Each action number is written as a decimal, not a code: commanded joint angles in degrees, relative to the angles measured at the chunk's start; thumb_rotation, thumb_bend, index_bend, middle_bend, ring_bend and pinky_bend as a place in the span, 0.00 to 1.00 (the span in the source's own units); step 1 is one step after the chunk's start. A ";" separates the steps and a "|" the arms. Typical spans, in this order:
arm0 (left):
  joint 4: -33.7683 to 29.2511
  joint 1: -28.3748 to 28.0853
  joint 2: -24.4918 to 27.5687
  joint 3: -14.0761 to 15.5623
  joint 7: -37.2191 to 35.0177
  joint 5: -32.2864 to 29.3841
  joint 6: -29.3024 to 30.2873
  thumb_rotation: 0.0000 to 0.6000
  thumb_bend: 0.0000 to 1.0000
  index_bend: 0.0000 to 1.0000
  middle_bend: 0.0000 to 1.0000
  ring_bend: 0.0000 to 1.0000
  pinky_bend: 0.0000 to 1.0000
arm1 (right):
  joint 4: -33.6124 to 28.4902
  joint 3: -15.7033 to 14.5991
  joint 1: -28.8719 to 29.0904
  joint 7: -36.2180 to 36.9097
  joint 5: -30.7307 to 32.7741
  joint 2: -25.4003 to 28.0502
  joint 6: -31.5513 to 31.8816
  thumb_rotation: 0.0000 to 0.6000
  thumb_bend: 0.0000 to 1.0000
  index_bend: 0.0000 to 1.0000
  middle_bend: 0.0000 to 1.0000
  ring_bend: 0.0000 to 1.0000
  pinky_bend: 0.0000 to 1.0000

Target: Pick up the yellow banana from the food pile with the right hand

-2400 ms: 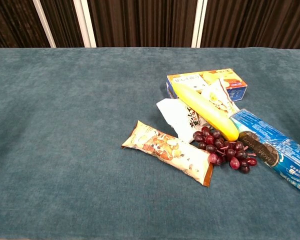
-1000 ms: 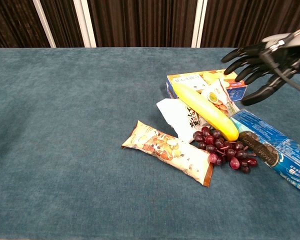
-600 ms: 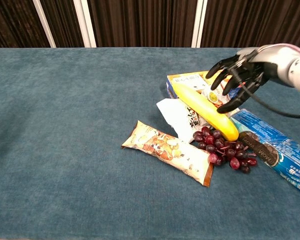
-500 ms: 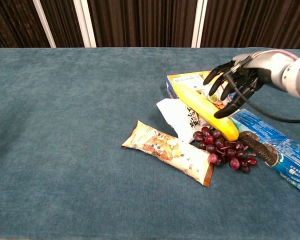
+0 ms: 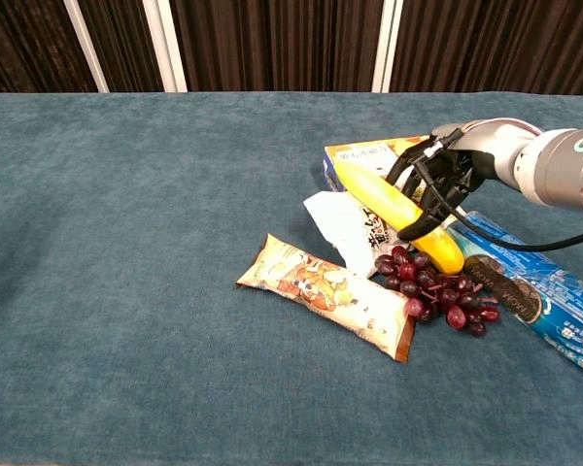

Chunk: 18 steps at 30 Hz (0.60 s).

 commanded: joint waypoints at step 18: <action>0.10 -0.12 0.28 -0.18 -0.56 -0.49 -0.36 1.00 0.54 0.01 0.00 0.01 0.03 | -5.52 5.97 -3.91 6.40 -4.59 4.79 0.62 1.00 0.41 0.46 0.55 0.55 0.28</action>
